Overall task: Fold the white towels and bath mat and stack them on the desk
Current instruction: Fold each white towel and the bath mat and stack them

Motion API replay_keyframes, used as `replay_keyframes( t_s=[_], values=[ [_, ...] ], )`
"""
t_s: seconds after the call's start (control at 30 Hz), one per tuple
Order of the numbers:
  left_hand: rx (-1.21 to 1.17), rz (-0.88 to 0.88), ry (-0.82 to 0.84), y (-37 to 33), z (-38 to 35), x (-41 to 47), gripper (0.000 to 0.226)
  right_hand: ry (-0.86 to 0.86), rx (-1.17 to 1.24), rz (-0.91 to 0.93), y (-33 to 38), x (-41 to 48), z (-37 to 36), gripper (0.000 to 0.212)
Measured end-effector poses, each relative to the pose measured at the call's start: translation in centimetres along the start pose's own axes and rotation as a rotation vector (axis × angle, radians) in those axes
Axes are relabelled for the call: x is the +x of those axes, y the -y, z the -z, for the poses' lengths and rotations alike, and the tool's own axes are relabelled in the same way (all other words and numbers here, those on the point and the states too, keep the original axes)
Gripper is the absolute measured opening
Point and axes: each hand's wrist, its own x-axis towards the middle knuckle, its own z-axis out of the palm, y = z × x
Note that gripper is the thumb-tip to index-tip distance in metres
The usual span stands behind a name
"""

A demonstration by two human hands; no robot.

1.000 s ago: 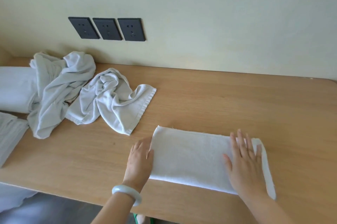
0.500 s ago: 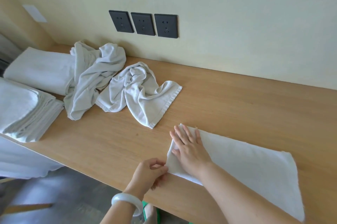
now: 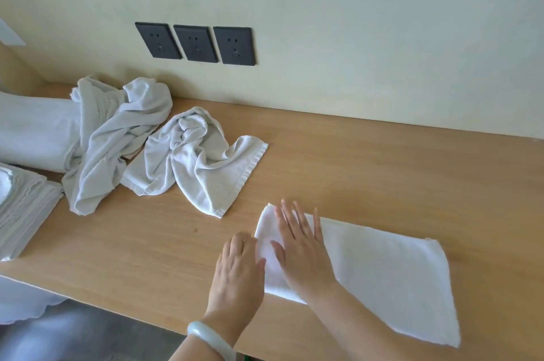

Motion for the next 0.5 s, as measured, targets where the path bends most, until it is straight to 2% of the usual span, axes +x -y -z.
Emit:
replay_keyframes(
  t_s=[0.07,0.13,0.2,0.33,0.43,0.5],
  values=[
    [0.125,-0.207,0.004,-1.3,-1.8,1.9,0.048,-0.024,0.005,-0.136,-1.9,-1.5,0.7,0.059],
    [0.244,-0.305,0.09,-1.8,-3.5,3.7,0.055,-0.02,0.017,-0.257,-5.0,-3.7,0.7,0.059],
    [0.302,-0.273,0.178,-1.3,-4.4,4.5,0.058,-0.017,0.002,-0.341,-8.6,-6.3,0.7,0.058],
    [0.36,-0.253,0.19,-0.7,-5.2,4.3,0.063,-0.007,-0.048,-0.433,-14.6,-10.8,2.5,0.06],
    [0.339,-0.235,0.196,-0.7,-5.3,4.4,0.064,0.035,-0.079,-0.411,-16.1,-11.5,3.2,0.062],
    [0.289,-0.227,0.207,-0.8,-4.8,4.4,0.065,-0.006,-0.02,-0.423,-16.4,-11.7,3.4,0.059]
  ],
)
